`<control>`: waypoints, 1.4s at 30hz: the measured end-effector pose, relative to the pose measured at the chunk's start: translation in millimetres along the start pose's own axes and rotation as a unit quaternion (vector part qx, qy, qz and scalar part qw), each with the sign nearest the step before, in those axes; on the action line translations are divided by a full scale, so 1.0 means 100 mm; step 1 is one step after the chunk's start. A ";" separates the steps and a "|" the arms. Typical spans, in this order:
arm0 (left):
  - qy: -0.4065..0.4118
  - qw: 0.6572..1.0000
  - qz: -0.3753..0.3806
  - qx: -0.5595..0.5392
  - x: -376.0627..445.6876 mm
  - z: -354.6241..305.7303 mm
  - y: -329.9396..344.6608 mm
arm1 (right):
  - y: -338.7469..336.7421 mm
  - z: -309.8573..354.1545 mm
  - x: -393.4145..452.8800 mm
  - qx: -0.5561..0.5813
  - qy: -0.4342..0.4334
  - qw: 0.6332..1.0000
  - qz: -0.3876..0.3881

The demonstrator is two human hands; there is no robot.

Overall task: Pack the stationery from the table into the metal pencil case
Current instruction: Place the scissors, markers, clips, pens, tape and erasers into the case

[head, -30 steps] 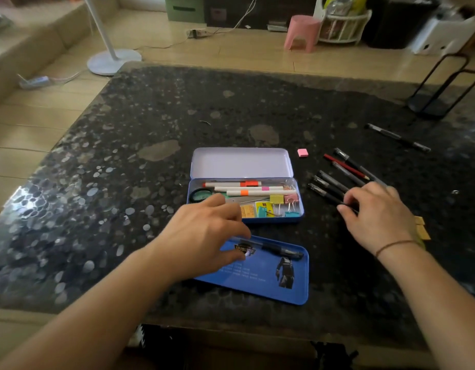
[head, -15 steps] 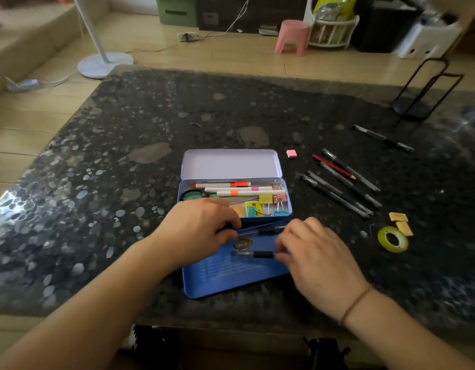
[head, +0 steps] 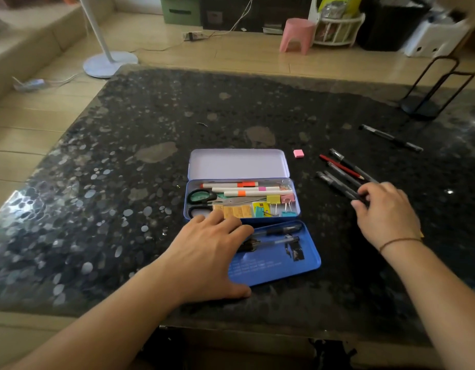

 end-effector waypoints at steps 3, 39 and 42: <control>0.013 1.000 -0.009 -0.010 0.02 -0.02 0.03 | -0.03 0.02 -0.02 -0.038 -0.037 0.998 -0.020; -0.106 0.965 -0.133 -0.199 0.08 -0.18 -0.12 | -0.19 0.46 -0.48 0.097 -0.320 0.942 -0.025; -0.096 0.980 -0.097 -0.143 0.06 -0.18 -0.11 | -0.04 0.79 -0.71 0.054 -0.398 0.916 0.025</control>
Point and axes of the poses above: each hand's wrist, its own x-axis towards the middle knuckle, its own y-axis out of the palm, z = x × y, the point moved 3 cm from there along x, towards the middle knuckle, and after that the axes turned 11 degrees about -y, right-handed, at the moved point
